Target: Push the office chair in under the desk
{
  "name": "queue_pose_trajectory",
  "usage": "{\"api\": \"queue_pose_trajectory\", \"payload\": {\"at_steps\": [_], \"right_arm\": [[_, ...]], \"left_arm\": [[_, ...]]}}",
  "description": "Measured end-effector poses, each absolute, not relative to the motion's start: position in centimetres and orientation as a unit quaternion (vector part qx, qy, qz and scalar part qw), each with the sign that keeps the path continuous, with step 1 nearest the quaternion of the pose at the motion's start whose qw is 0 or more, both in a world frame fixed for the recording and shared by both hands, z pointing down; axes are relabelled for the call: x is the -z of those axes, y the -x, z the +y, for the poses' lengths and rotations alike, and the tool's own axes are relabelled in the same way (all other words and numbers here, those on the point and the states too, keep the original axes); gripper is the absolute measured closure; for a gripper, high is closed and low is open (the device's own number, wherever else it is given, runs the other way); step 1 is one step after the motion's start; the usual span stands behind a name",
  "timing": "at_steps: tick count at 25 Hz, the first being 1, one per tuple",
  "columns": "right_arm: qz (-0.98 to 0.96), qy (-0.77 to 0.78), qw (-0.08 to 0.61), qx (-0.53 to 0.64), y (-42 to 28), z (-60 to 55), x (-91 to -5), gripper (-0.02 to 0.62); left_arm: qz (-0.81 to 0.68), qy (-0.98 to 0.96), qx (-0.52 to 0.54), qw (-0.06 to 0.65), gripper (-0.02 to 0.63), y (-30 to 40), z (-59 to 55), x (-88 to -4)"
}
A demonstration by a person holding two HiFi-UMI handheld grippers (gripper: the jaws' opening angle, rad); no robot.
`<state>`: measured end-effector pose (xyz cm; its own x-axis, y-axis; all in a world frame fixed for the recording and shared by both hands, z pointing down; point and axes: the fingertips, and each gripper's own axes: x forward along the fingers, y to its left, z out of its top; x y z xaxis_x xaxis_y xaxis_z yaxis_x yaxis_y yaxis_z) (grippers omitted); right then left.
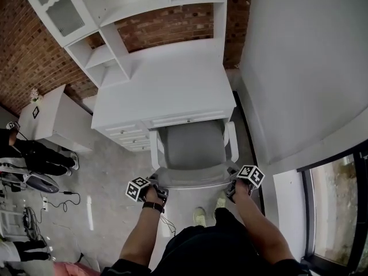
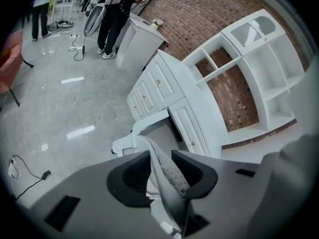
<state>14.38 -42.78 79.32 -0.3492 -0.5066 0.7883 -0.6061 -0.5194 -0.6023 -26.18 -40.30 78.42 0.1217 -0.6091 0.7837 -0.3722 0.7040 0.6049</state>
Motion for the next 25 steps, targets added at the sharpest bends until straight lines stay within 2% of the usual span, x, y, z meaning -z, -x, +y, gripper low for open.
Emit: {"api": "queue_pose_trajectory", "payload": {"at_steps": [16,25], "right_arm": [[-0.495,-0.564,0.051,-0.659,-14.1,-45.9,-79.3,0.411],[-0.527,-0.551,0.048,-0.645,-14.0,-45.9,-78.8,0.367]], "left_arm": [[-0.656,-0.375,0.112,0.646,0.481,26.3,-43.2,-78.3],[-0.641,-0.423,0.084,0.635,0.425,25.9,-43.5,-77.7]]}}
